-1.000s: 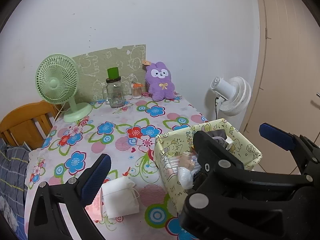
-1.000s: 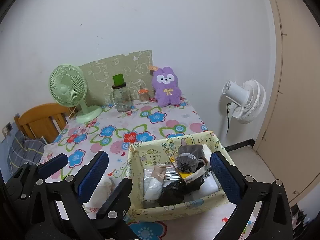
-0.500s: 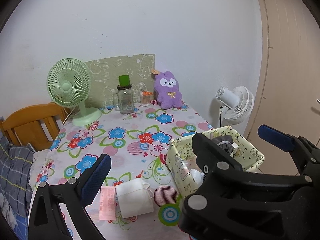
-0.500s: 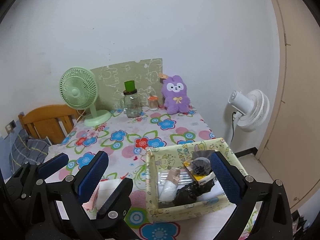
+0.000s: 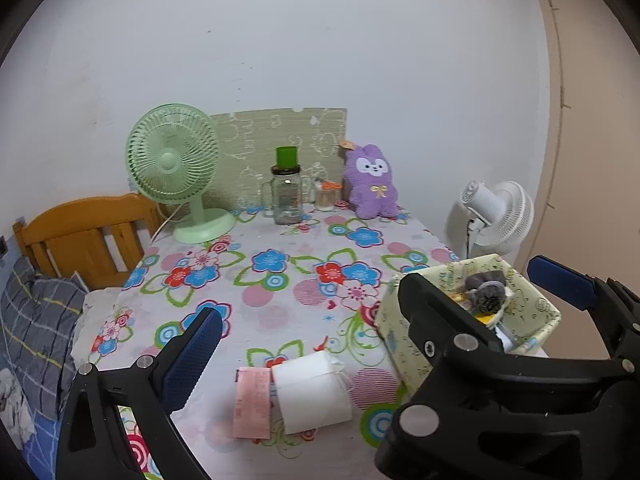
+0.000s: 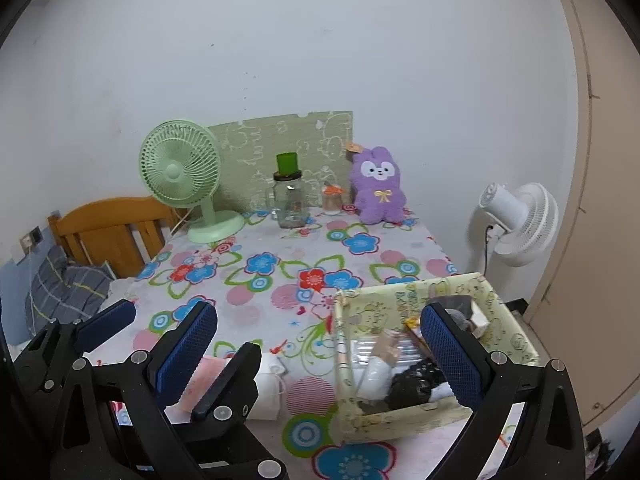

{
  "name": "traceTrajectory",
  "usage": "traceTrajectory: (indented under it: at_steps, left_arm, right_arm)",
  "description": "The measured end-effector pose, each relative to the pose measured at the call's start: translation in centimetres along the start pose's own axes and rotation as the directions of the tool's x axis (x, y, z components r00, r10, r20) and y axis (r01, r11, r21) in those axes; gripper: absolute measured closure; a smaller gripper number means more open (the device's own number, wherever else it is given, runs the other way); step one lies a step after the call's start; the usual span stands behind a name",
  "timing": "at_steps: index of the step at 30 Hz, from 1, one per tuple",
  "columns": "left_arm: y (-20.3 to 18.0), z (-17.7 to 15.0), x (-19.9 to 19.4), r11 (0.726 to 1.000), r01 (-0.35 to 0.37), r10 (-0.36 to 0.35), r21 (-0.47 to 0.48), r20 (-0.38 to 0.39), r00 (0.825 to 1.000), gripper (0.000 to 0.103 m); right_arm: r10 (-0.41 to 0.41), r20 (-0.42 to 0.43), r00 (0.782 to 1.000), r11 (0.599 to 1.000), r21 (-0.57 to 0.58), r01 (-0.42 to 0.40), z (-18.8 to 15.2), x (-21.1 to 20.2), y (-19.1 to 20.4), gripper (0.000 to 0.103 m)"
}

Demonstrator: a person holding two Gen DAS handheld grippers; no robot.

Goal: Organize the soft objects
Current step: 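Move both open tools back over the pink paper and white tissue pack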

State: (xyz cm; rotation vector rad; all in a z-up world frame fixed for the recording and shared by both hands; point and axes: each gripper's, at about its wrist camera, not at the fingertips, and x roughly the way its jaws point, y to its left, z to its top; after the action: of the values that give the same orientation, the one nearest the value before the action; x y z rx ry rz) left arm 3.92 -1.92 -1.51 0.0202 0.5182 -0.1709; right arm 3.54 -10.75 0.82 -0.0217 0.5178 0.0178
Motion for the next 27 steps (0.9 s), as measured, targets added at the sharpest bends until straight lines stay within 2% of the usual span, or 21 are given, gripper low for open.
traceTrajectory:
  at_steps: [16, 27]
  left_arm:
    - [3.5, -2.1, 1.9, 0.999, -0.02, 0.018, -0.035, -0.041, 0.999, 0.004]
    - [5.2, -4.0, 3.6, 0.997, -0.078, 0.074, -0.029, -0.104, 0.992, 0.008]
  right_arm:
    - [0.076, -0.043, 0.996, 0.997, -0.013, -0.077, -1.9, 2.9, 3.1, 0.0]
    - [0.09, -0.075, 0.993, 0.996, -0.021, -0.091, -3.6, 5.1, 4.4, 0.0]
